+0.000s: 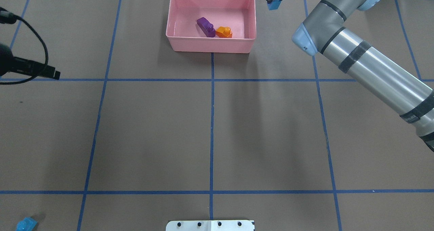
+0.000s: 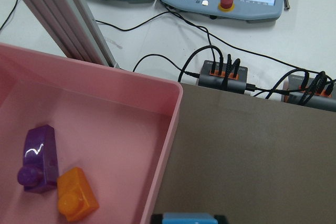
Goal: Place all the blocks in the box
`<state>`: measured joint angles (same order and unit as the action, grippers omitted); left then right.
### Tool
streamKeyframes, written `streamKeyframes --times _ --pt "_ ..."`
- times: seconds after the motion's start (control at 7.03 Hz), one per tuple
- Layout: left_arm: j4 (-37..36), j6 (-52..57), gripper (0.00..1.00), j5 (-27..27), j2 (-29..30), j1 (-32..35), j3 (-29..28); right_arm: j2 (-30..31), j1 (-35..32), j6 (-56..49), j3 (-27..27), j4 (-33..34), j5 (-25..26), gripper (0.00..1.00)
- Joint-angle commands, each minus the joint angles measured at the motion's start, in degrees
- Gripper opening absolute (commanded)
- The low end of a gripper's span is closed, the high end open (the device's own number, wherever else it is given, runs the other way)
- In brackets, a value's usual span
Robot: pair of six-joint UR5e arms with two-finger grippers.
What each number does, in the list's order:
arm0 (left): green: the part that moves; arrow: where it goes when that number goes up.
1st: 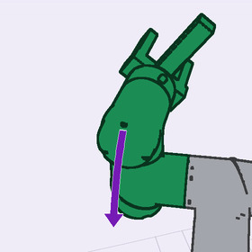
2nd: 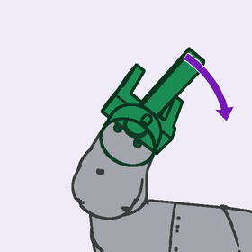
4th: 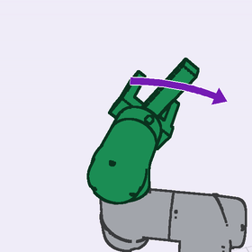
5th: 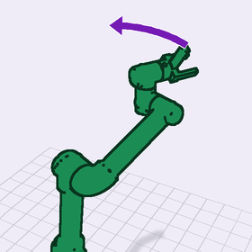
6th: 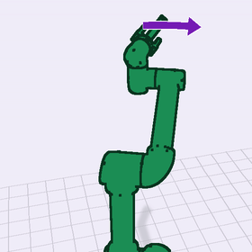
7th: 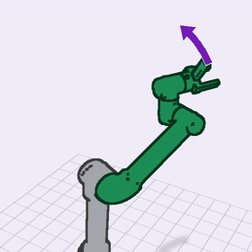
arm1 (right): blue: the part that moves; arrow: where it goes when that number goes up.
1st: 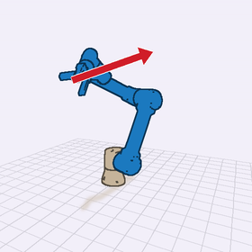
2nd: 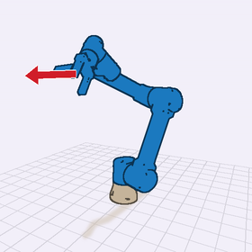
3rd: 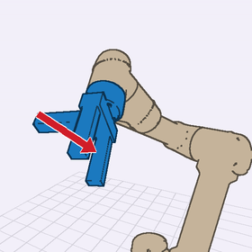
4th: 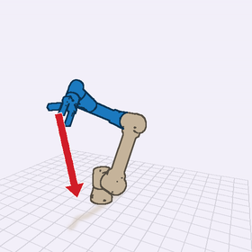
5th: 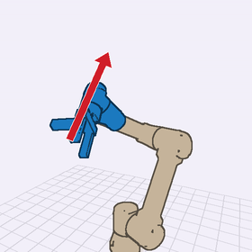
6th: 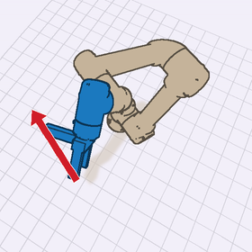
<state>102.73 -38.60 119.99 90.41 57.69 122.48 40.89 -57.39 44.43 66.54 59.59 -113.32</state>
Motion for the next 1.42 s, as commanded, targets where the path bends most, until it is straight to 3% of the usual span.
streamKeyframes --times 0.0,0.28,0.43,0.57,0.71,1.0,1.14,1.28 --pt "-0.1 7.9 1.00 0.4 -9.7 -1.9 2.7 -4.5 0.9 4.5 -2.0 0.8 1.5 0.00" --pt "0.0 12.4 1.00 0.4 -15.8 -4.6 4.2 -11.9 6.2 5.0 -11.3 0.4 8.5 0.00" --pt "0.5 12.4 1.00 0.5 -17.8 -6.7 4.7 -12.3 7.9 5.0 -13.7 -2.3 10.7 0.00" --pt "0.7 12.5 1.00 0.5 -20.0 -8.4 6.3 -12.3 8.3 4.9 -17.2 -8.2 11.3 0.44" --pt "1.7 12.4 1.00 0.4 -22.4 -10.2 6.8 -13.0 8.2 5.1 -17.4 -8.1 11.3 0.99" --pt "2.4 11.7 1.00 0.7 -25.8 -17.7 6.7 -14.0 7.0 8.4 -16.6 -7.3 10.6 1.00" --pt "2.3 11.4 1.00 0.8 -27.6 -22.4 6.5 -13.6 6.0 8.3 -13.1 -3.6 8.0 1.00" --pt "2.3 11.4 1.00 0.8 -28.9 -26.1 6.2 -12.9 3.5 7.6 -6.7 5.4 1.6 1.00"
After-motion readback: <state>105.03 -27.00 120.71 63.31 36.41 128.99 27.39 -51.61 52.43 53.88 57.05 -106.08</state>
